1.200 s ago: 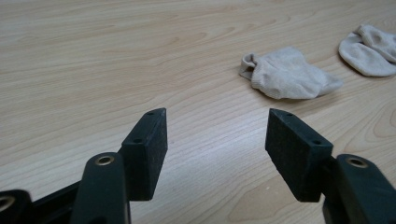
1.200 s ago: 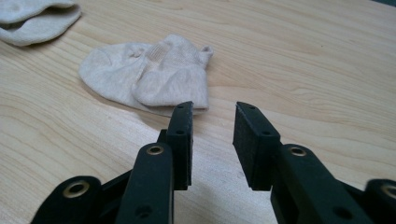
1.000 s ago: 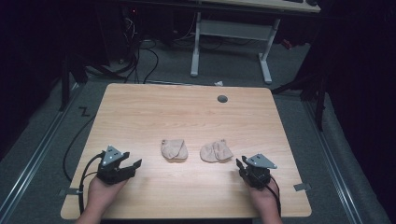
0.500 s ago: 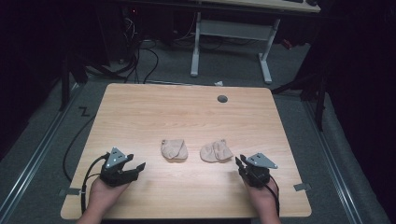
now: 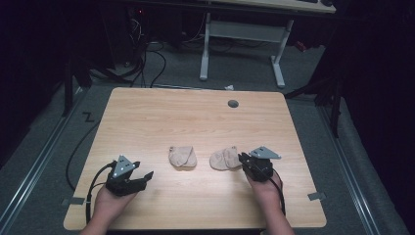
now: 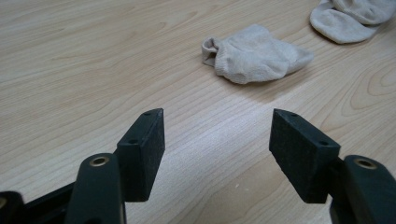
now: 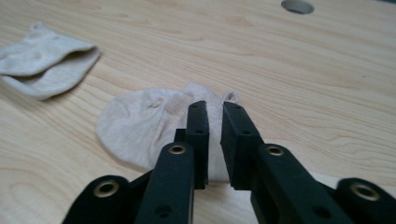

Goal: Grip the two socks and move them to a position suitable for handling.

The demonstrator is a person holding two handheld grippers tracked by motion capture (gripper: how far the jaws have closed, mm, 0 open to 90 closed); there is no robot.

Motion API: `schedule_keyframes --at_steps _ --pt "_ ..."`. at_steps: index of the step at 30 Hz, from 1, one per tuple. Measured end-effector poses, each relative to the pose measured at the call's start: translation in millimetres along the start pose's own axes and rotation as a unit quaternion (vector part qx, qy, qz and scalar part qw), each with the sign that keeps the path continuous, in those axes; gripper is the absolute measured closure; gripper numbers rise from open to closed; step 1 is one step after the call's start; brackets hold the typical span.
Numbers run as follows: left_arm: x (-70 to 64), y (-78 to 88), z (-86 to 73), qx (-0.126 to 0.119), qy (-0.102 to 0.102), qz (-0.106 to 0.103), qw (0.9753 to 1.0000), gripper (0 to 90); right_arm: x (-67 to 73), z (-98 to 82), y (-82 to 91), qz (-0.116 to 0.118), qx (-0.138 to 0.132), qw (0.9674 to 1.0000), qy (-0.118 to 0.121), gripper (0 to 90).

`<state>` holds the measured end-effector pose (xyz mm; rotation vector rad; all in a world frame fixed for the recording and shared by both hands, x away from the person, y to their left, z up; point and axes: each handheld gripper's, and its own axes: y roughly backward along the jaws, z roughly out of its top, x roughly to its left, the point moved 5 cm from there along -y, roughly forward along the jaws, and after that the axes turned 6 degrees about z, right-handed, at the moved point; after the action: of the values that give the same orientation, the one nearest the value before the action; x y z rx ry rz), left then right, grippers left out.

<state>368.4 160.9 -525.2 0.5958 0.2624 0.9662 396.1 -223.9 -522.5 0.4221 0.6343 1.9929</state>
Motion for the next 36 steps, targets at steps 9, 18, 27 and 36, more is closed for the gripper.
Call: schedule_keyframes --at_steps 9,18,27,36 --pt "-4.9 -4.7 6.4 -0.009 0.004 -0.016 0.9998 40.0 -8.5 -1.5 -35.3 -0.002 0.058 0.9983 0.003 89.9" --pt "-10.7 -1.0 6.6 -0.011 -0.003 -0.02 0.9997 42.7 -3.5 -10.0 -41.7 0.003 0.089 0.9959 0.016 90.0" --pt "-19.0 0.2 4.3 -0.005 -0.007 -0.022 0.9997 43.7 34.8 -24.1 -29.4 0.046 0.075 0.9947 0.052 89.9" --pt "-65.1 -13.2 13.2 0.002 -0.033 -0.059 0.9977 50.4 80.9 -36.6 -17.6 0.095 0.065 0.9899 0.082 89.8"
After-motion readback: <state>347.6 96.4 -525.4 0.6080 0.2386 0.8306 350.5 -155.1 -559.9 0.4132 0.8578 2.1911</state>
